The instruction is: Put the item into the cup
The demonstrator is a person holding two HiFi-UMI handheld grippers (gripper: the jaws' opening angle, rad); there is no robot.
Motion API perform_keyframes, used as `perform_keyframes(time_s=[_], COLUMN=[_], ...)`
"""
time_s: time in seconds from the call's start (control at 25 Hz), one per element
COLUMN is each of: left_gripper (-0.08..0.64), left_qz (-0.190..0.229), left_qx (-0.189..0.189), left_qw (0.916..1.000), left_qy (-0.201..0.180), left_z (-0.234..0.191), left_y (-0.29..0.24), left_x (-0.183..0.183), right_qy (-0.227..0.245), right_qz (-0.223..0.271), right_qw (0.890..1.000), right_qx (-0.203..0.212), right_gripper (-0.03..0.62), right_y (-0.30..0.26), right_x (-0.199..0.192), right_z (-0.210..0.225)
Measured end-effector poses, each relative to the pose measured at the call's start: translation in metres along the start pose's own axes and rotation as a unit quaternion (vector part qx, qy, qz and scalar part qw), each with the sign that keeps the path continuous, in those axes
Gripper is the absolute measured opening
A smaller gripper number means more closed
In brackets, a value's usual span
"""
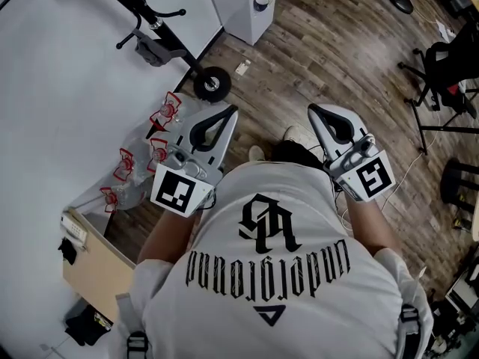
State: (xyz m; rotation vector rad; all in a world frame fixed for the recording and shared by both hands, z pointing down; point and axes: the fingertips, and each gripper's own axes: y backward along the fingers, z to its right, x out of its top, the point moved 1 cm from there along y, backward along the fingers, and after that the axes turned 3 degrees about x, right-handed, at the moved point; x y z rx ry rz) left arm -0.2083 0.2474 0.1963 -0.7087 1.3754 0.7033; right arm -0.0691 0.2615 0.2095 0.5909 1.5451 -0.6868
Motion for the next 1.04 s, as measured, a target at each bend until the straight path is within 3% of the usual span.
perform_keyframes(time_s=[1.04], left_gripper=[0.008], left_qz=[0.018], left_qx=[0.006], left_qw=[0.9998], left_qy=[0.002], left_z=[-0.0089], left_y=[0.0032], left_x=[0.0091], right_qy=[0.004], right_qz=[-0.003], right_qw=[1.000], right_qx=[0.015], right_gripper=[0.005], right_y=[-0.0075], right_x=[0.0099], right_z=[-0.0008])
